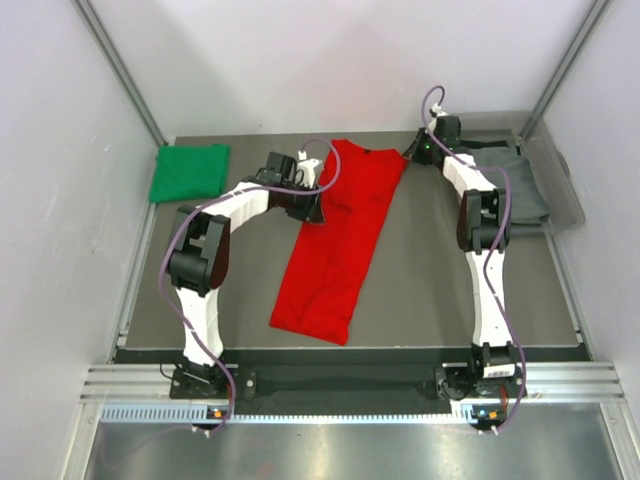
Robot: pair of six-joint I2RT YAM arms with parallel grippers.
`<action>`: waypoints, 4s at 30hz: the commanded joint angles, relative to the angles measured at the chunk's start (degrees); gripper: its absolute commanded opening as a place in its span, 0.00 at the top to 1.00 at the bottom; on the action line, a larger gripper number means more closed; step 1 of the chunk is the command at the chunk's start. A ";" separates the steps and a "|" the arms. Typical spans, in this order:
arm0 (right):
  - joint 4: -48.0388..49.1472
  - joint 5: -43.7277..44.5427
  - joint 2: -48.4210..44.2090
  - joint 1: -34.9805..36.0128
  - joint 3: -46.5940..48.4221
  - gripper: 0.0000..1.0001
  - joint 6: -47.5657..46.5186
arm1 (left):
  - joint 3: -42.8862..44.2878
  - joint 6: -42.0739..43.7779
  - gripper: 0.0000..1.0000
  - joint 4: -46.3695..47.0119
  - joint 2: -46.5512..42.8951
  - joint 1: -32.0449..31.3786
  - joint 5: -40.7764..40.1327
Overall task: Fold and stack the t-shirts
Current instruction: Fold the tshirt
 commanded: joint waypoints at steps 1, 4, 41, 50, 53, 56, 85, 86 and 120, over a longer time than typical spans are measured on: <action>-1.46 3.66 -3.09 -0.92 -1.27 1.00 -1.91 | -1.55 1.31 0.50 3.40 -5.83 0.30 -1.04; -0.23 0.87 -2.91 -0.92 -1.36 0.98 -2.44 | -1.21 1.22 0.50 3.75 -5.83 0.30 -0.51; -13.33 -13.66 -70.76 37.56 -76.66 0.73 -62.90 | -10.69 24.60 0.76 -32.02 -11.37 3.54 1.07; -11.21 -8.55 -67.26 54.27 -77.21 0.75 -62.56 | -12.98 26.18 0.77 -32.99 -8.11 9.26 5.81; -11.39 -8.02 -64.00 56.82 -75.11 0.76 -62.47 | -13.77 26.09 0.77 -32.29 -8.81 9.53 5.82; -11.48 -7.85 -61.98 58.76 -73.35 0.77 -62.64 | -14.21 25.83 0.77 -31.67 -9.25 10.06 6.08; -11.03 1.38 -54.94 65.53 -72.11 1.00 -63.00 | -14.83 25.66 0.77 -31.05 -9.70 14.28 8.89; -11.21 1.38 -55.12 66.05 -72.11 1.00 -63.00 | -14.66 25.74 0.77 -31.14 -9.70 14.19 8.72; -10.69 -20.30 -71.82 37.15 -76.65 0.55 -23.49 | -4.89 26.79 0.27 -55.47 -3.30 24.21 26.90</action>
